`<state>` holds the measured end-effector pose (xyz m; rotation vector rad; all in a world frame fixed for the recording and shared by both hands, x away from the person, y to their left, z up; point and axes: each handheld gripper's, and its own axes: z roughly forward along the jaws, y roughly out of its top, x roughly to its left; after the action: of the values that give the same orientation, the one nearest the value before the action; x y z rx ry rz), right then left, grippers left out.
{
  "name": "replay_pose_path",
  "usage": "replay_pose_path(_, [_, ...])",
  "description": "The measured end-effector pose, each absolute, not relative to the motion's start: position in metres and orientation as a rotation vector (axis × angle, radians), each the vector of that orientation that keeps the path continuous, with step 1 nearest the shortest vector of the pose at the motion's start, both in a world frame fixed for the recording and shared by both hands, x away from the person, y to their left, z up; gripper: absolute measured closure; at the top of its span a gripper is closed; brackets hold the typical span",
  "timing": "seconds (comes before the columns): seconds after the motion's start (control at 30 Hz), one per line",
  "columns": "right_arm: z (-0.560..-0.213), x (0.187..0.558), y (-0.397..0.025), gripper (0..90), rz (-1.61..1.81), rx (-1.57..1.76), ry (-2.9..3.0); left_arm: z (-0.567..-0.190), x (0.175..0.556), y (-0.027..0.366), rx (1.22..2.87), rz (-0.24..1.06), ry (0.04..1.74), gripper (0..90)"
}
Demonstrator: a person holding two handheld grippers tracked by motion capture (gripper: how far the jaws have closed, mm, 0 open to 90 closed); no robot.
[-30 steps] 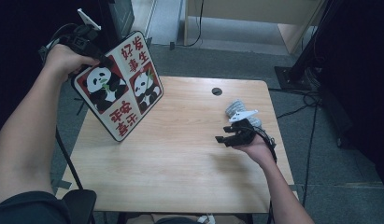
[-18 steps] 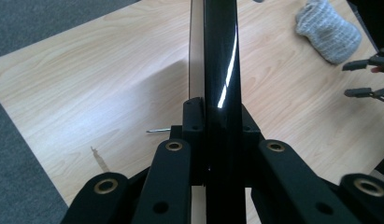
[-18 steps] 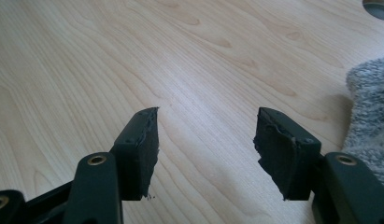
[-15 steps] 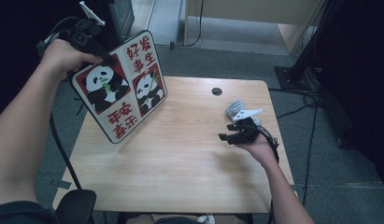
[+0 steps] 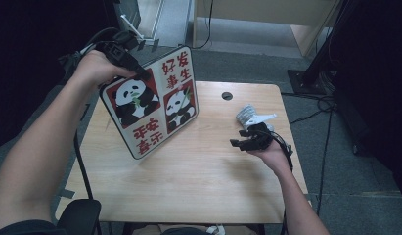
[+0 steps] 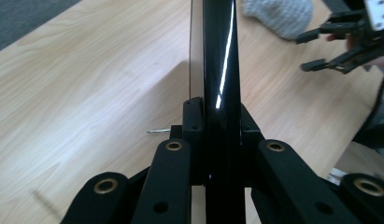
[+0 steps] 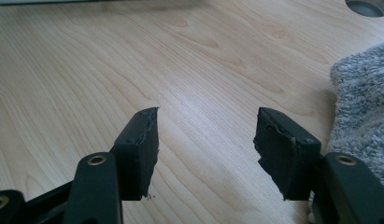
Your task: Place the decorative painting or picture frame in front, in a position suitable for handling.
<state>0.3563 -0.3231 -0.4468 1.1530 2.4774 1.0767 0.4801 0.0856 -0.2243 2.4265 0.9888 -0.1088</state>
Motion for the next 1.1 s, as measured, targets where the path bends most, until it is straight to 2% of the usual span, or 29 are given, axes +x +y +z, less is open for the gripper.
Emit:
replay_pose_path(0.47, [-0.447, 0.357, -0.325, 40.3, 1.071, 1.155, 2.475, -0.235, 0.467, 0.03, 2.443, -0.169, 0.895, 80.6])
replay_pose_path(0.63, [-0.447, 0.358, -0.33, 40.3, 1.082, 1.174, 2.464, -0.238, 0.467, 0.023, 2.389, -0.192, 0.899, 79.6])
replay_pose_path(1.1, [-0.449, 0.36, -0.328, 40.3, 1.069, 1.182, 2.47, -0.241, 0.464, 0.021, 2.381, -0.2, 0.9, 79.5])
